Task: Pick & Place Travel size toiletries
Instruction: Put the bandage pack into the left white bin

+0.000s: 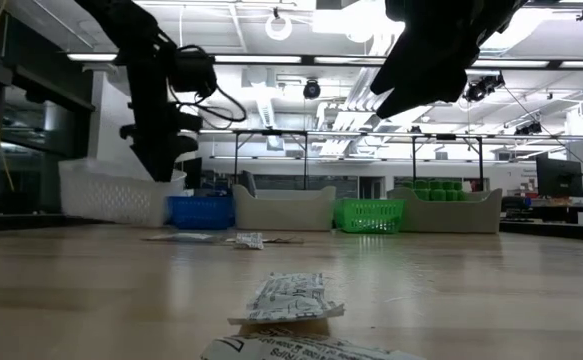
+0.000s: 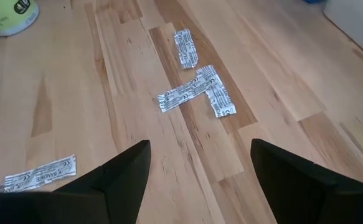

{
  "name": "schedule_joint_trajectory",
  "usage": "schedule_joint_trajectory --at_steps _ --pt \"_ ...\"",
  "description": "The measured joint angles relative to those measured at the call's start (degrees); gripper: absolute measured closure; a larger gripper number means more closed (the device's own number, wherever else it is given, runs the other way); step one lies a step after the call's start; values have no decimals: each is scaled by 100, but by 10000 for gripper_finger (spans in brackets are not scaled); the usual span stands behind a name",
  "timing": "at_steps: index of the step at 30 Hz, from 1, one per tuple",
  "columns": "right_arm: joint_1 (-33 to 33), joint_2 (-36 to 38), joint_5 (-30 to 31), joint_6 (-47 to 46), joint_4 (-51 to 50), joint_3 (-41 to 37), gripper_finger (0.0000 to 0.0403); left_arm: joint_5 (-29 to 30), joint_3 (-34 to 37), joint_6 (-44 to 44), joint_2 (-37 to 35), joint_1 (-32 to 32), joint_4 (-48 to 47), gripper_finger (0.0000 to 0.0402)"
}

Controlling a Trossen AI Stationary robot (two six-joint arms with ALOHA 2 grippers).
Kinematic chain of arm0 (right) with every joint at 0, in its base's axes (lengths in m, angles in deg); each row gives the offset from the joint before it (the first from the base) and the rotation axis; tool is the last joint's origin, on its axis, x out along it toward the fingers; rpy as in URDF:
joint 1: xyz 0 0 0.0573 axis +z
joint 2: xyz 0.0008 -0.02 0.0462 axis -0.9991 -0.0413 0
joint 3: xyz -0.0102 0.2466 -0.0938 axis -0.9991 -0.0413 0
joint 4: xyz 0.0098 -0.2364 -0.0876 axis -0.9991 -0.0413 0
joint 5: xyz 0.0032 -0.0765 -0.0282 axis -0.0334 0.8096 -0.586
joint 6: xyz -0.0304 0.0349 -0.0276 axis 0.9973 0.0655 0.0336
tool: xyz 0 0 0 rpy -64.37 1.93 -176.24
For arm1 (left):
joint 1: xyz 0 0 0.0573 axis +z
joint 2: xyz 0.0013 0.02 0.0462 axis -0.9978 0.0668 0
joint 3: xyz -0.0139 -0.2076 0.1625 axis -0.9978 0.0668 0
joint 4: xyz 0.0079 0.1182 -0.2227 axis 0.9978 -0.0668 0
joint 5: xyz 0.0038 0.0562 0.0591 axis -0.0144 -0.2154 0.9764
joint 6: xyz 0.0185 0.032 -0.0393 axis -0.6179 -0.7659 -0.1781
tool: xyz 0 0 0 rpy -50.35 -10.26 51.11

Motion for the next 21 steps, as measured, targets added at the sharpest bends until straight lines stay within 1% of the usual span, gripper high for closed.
schedule_joint_trajectory --at_steps 1,4,6,7,8,10,11,12,14,21 --pt "0 0 0 0 1 0 133 -236 0 -149 0 -130 4 266" --pt "0 0 6 2 -3 0 133 -656 0 -342 1 -547 -3 270" --pt "0 0 8 5 -25 0 133 -745 0 -346 1 -809 17 270" --pt "0 0 9 10 -31 0 133 -628 0 -344 1 -909 7 270" --pt "0 0 9 21 -28 0 133 -387 0 -352 1 -992 -17 270" --pt "0 0 11 41 -28 0 133 371 0 -366 1 -1079 -8 270" --pt "0 0 9 44 -29 0 133 658 -5 -359 -2 -1065 19 270" --pt "0 0 9 44 -28 0 133 783 -9 -364 -8 -1055 8 270" --pt "0 0 10 44 -26 0 133 857 -9 -364 -34 -940 -4 270" --pt "0 0 -2 44 -28 0 133 724 -4 -337 -176 -803 -64 270"
